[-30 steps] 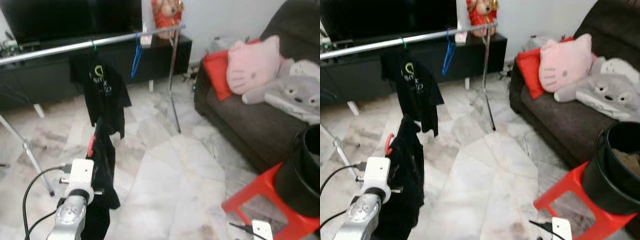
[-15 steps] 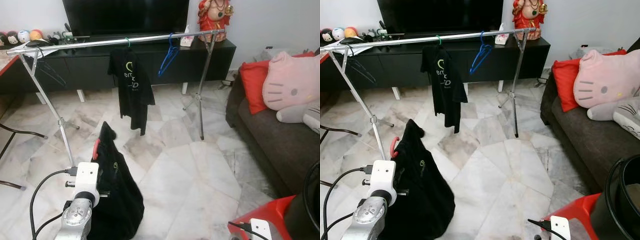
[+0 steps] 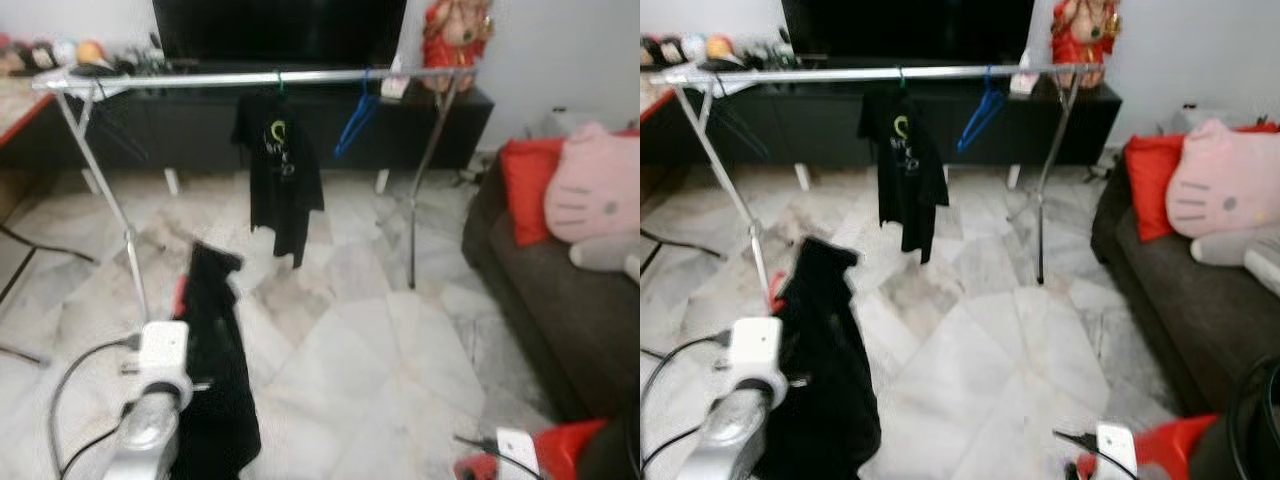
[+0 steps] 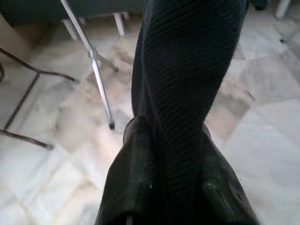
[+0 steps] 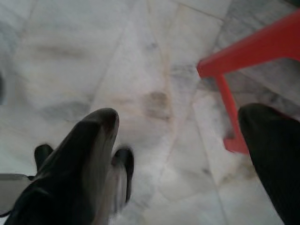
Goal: Hang hanger
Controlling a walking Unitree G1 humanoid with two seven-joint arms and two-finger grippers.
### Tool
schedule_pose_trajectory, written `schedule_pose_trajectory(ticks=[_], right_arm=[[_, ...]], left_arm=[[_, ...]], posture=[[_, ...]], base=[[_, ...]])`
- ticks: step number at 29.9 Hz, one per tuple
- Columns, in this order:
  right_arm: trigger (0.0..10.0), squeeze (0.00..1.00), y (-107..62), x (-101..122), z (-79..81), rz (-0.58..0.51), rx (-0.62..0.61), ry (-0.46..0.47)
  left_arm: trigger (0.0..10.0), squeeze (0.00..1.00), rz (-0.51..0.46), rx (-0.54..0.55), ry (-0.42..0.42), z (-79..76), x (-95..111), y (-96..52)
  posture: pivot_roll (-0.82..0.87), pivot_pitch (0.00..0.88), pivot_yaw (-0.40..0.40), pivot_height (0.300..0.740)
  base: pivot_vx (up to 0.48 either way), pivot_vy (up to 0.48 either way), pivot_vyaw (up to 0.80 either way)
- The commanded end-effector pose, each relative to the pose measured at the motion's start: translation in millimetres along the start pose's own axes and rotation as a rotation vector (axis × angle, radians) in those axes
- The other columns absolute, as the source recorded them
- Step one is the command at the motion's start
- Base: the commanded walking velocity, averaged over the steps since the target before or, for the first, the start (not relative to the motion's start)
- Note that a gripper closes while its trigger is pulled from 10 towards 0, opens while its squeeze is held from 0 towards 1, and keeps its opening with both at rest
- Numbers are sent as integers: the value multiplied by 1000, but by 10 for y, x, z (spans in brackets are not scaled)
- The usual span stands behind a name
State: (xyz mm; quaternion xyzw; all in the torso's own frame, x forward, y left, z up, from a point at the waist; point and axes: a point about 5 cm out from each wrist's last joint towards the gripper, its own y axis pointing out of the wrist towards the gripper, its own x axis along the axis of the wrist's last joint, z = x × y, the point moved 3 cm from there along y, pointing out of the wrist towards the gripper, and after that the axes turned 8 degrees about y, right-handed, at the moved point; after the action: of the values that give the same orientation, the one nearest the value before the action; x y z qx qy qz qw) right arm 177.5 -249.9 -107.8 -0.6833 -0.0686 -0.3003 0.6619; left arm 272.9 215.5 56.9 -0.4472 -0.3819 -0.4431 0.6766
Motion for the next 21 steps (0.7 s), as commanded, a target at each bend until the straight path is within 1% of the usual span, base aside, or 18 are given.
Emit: schedule_pose_trajectory(ticks=[1, 11, 12, 14, 17, 19, 21], right_arm=[[10000, 0, -26, -68, -134, 21, -38, 9], [10000, 0, -17, -2, -111, 8, -30, 3], [10000, 0, -18, 15, -112, 6, -25, -15], [10000, 0, -18, 17, -114, 6, -24, -17], [10000, 0, -18, 20, -113, 6, -20, -18], [10000, 0, -18, 26, -111, 3, -16, -6], [10000, 0, -18, 28, -108, 3, -13, -7]], left_arm=[[10000, 0, -42, -23, -21, -98, 126, 9], [10000, 0, -42, -19, -25, -108, 136, 16], [10000, 0, -42, -12, -30, -113, 141, 16], [10000, 0, -42, -11, -31, -113, 141, 15], [10000, 0, -40, -2, -37, -106, 138, 16], [10000, 0, -29, 18, -39, -64, 113, 21], [10000, 0, -28, 21, -37, -58, 112, 25]], posture=[[66, 0, -71, 740], [64, 0, -74, 740], [62, 0, -79, 740], [62, 0, -79, 740], [60, 0, -81, 740], [60, 0, -81, 740], [61, 0, -85, 740]], base=[[319, 0, 0], [328, 0, 0], [334, 0, 769], [334, 0, 769], [341, 0, 800], [349, 0, 800], [349, 0, 800]])
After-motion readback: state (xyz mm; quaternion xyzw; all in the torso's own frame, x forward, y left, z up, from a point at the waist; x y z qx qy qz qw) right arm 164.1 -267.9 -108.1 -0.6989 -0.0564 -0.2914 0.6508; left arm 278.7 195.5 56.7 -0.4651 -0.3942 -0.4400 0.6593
